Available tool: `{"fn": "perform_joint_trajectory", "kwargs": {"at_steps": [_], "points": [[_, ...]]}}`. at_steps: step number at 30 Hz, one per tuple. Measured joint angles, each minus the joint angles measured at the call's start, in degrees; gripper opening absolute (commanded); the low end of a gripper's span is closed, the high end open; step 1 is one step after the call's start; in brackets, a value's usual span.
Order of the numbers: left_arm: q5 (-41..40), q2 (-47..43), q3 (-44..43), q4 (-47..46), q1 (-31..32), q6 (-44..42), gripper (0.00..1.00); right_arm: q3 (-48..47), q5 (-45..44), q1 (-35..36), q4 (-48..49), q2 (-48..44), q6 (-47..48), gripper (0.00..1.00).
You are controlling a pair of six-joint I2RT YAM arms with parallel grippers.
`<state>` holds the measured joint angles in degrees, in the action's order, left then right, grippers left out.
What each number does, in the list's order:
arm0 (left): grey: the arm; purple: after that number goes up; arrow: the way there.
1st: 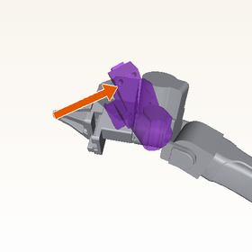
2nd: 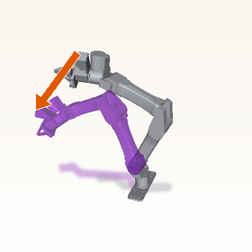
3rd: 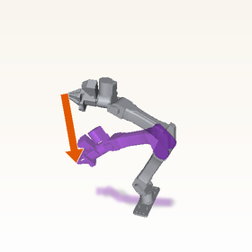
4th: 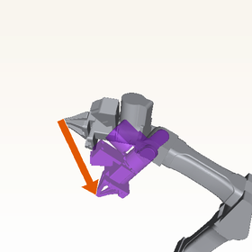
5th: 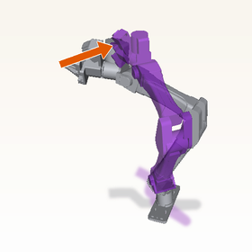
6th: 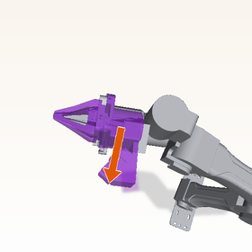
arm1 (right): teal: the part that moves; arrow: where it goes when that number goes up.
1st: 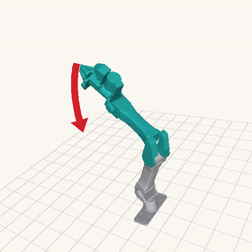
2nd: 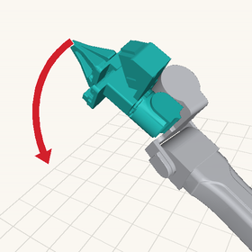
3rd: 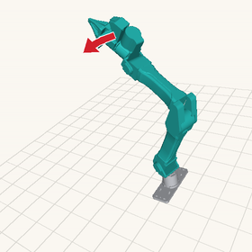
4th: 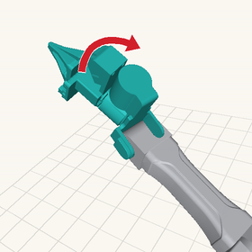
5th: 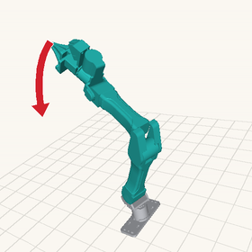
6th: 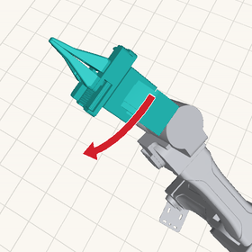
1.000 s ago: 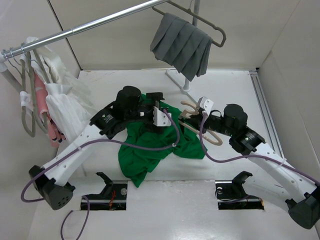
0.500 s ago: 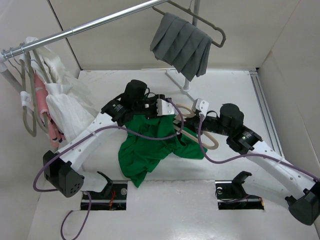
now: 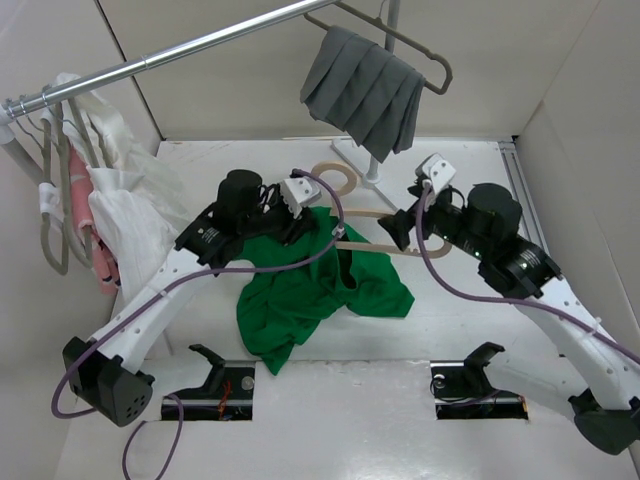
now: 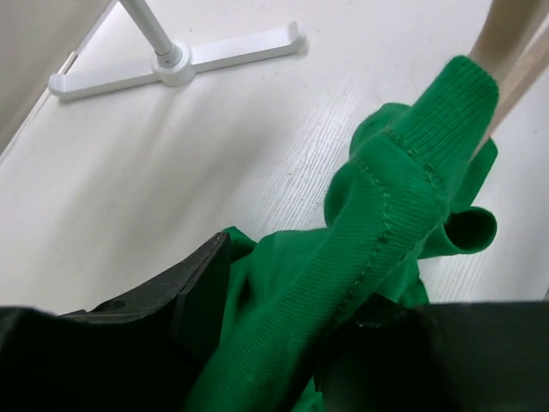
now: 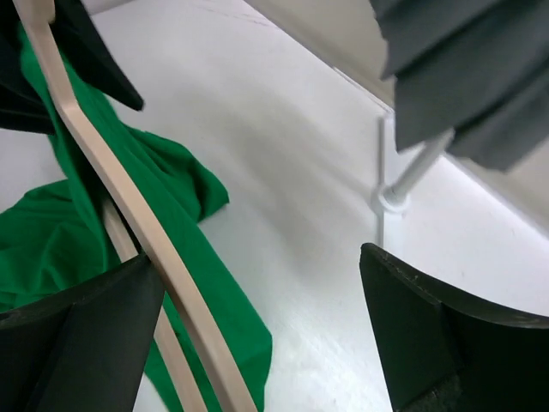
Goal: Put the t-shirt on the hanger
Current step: Place tshirt on hanger
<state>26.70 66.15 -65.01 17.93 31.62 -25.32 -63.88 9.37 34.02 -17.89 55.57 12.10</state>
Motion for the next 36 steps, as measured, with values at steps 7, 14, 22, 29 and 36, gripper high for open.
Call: {"fn": "perform_joint_trajectory", "kwargs": {"at_steps": [7, 14, 22, 29, 36], "points": [[-2.27, -1.99, 3.28, -2.12, 0.39, 5.84, 0.00, 2.89, -5.97, 0.00, -8.79, -9.70, -9.44, 0.72], [-3.67, -2.05, 4.28, 1.44, 1.01, 7.45, 0.00, 10.95, -7.61, 2.49, -9.97, -18.78, -20.26, 0.74], [-8.72, -5.68, 5.38, 1.81, -0.39, 13.70, 0.00, -5.49, -31.93, 2.69, -25.44, -20.17, -19.39, 0.99], [-9.22, -6.97, 6.56, 1.55, -0.39, 15.82, 0.00, 8.24, -23.63, 3.21, -17.53, -18.05, -23.37, 0.68], [-10.60, -6.62, 6.56, 1.42, -0.42, 17.55, 0.00, 27.67, -19.80, 13.84, -5.79, -17.92, -31.32, 0.67]]}}
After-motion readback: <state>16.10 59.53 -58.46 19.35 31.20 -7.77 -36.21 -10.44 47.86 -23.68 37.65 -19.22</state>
